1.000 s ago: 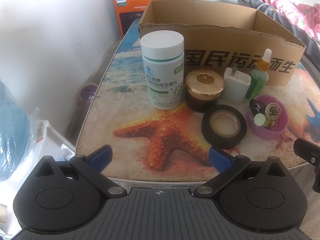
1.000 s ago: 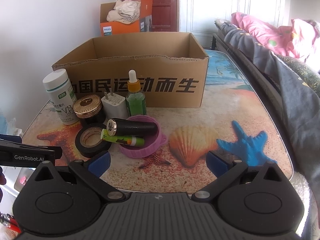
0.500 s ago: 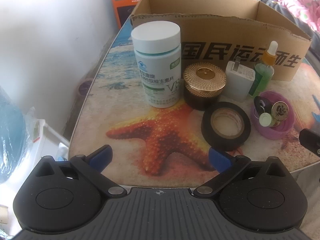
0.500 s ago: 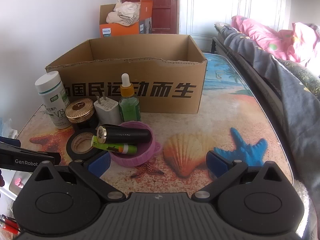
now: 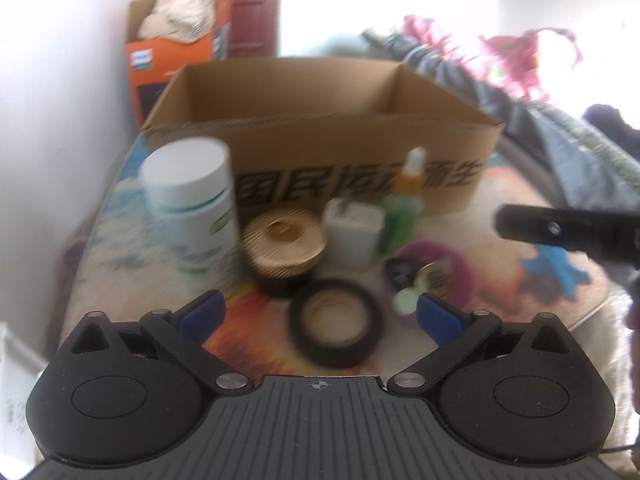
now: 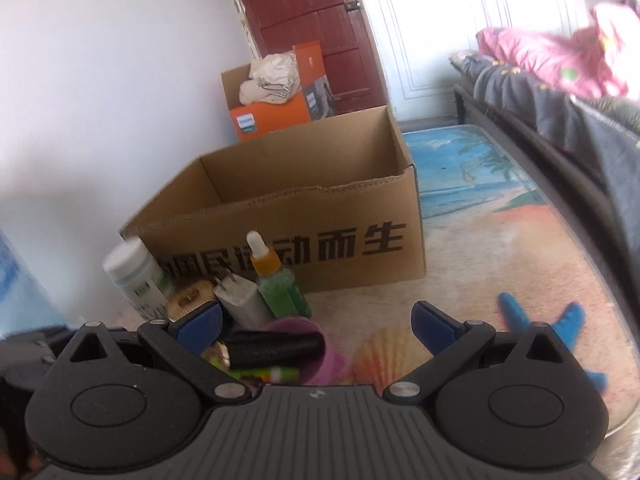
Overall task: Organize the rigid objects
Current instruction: 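Reach the right gripper into the pink bowl and close on the black cylinder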
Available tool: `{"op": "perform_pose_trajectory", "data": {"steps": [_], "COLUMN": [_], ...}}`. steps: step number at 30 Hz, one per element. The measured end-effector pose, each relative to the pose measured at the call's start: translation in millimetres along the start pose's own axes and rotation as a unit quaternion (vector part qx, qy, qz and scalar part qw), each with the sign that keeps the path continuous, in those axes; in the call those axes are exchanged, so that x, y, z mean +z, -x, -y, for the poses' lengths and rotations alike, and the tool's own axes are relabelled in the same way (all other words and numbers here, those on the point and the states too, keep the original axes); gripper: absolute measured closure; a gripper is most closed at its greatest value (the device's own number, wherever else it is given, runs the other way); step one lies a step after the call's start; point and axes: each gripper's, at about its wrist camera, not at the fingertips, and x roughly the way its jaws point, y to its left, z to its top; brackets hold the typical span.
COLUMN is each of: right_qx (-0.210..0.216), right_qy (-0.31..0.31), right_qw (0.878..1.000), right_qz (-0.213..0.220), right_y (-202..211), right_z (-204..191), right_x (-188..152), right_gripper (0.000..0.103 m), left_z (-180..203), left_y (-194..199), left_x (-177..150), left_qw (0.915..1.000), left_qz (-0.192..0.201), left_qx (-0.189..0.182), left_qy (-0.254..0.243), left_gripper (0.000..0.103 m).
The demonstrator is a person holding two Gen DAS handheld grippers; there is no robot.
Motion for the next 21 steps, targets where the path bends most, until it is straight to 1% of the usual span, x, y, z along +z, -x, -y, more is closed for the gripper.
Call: {"op": "perform_pose_trajectory", "data": {"steps": [3, 4, 6, 8, 9, 10, 11, 12, 13, 14, 15, 16, 17, 19, 21], "right_qx": [0.046, 0.061, 0.09, 0.11, 0.118, 0.123, 0.124, 0.124, 0.123, 0.121, 0.121, 0.121, 0.119, 0.112, 0.109], "right_qy": [-0.047, -0.064, -0.1, -0.137, -0.153, -0.166, -0.176, -0.183, -0.187, -0.192, -0.198, -0.205, -0.211, -0.219, -0.227], "right_qw": [0.998, 0.996, 0.989, 0.98, 0.975, 0.97, 0.966, 0.963, 0.96, 0.957, 0.953, 0.949, 0.945, 0.94, 0.934], "right_qz": [-0.019, -0.03, -0.06, -0.095, -0.111, -0.127, -0.141, -0.154, -0.167, -0.18, -0.193, -0.206, -0.218, -0.238, -0.254], "right_y": [-6, -10, -20, -32, -37, -42, -47, -51, -55, -59, -64, -69, -73, -82, -88], "right_z": [10, 12, 19, 25, 27, 29, 31, 32, 32, 32, 34, 34, 35, 37, 37], "right_x": [7, 8, 10, 11, 12, 13, 13, 14, 15, 16, 16, 17, 18, 18, 18], "right_gripper": [0.011, 0.017, 0.026, 0.031, 0.036, 0.037, 0.037, 0.04, 0.044, 0.046, 0.048, 0.053, 0.055, 0.061, 0.065], "left_z": [7, 14, 20, 27, 31, 35, 38, 41, 43, 45, 45, 46, 45, 47, 49], "left_y": [1, -3, -4, -9, -11, -13, -17, -20, -24, -27, -31, -34, -36, -41, -46], "left_x": [7, 11, 15, 18, 20, 21, 22, 23, 24, 25, 26, 27, 27, 27, 29], "left_qw": [0.9995, 0.999, 0.998, 0.9967, 0.9961, 0.9954, 0.9948, 0.9943, 0.994, 0.9937, 0.9932, 0.9927, 0.9924, 0.991, 0.9898], "left_qz": [0.008, 0.012, 0.012, 0.008, 0.007, 0.005, 0.002, -0.001, -0.006, -0.011, -0.017, -0.022, -0.028, -0.039, -0.048], "left_qx": [-0.028, -0.038, -0.056, -0.068, -0.072, -0.076, -0.079, -0.08, -0.081, -0.084, -0.089, -0.093, -0.098, -0.108, -0.117], "left_qy": [-0.014, -0.019, -0.028, -0.043, -0.051, -0.059, -0.065, -0.07, -0.073, -0.074, -0.074, -0.072, -0.07, -0.069, -0.066], "left_gripper": [0.003, 0.003, 0.005, 0.015, 0.018, 0.027, 0.031, 0.032, 0.037, 0.044, 0.046, 0.048, 0.054, 0.06, 0.064]}}
